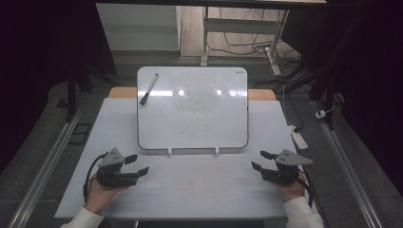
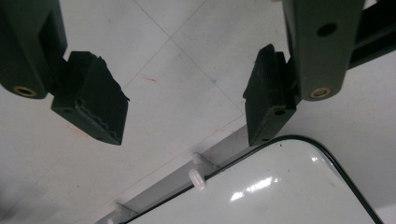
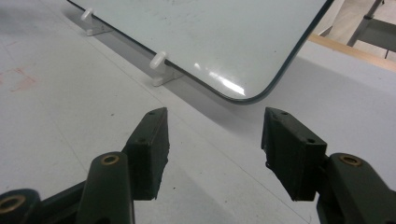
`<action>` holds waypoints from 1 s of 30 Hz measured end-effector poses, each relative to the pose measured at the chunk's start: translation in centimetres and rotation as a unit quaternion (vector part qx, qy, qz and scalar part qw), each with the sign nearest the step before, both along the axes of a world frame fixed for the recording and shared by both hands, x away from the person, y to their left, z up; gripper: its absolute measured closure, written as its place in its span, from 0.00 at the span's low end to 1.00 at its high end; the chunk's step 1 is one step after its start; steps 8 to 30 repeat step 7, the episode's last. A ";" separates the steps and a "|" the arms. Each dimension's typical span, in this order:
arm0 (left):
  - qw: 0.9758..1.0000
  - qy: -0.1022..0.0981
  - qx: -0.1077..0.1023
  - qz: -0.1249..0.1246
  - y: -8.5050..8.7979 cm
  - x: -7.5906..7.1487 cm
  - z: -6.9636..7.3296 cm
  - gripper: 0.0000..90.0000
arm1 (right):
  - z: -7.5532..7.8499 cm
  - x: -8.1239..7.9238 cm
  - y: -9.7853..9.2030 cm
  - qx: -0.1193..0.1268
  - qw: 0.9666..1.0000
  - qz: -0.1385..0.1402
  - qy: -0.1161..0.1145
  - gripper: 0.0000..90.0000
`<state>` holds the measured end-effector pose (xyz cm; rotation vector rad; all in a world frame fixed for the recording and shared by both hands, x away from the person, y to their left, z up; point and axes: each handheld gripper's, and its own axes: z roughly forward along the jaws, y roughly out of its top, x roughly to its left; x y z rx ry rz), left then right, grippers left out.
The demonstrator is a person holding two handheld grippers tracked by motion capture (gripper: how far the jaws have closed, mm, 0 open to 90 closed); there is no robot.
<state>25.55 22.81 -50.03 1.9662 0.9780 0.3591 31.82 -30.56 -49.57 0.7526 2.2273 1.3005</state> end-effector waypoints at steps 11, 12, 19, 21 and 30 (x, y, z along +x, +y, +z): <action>1.000 -0.001 0.001 0.004 0.2 0.0 -0.1 0.34 | -0.1 -0.1 0.1 -0.007 1.000 0.005 0.002 0.46; 1.000 -0.001 0.001 0.004 0.2 0.0 -0.1 0.34 | -0.1 -0.1 0.1 -0.007 1.000 0.005 0.002 0.46; 1.000 -0.001 0.001 0.004 0.2 0.0 -0.1 0.34 | -0.1 -0.1 0.1 -0.007 1.000 0.005 0.002 0.46; 1.000 -0.001 0.001 0.004 0.2 0.0 -0.1 0.34 | -0.1 -0.1 0.1 -0.007 1.000 0.005 0.002 0.46; 1.000 -0.001 0.001 0.004 0.2 0.0 -0.1 0.34 | -0.1 -0.1 0.1 -0.007 1.000 0.005 0.002 0.46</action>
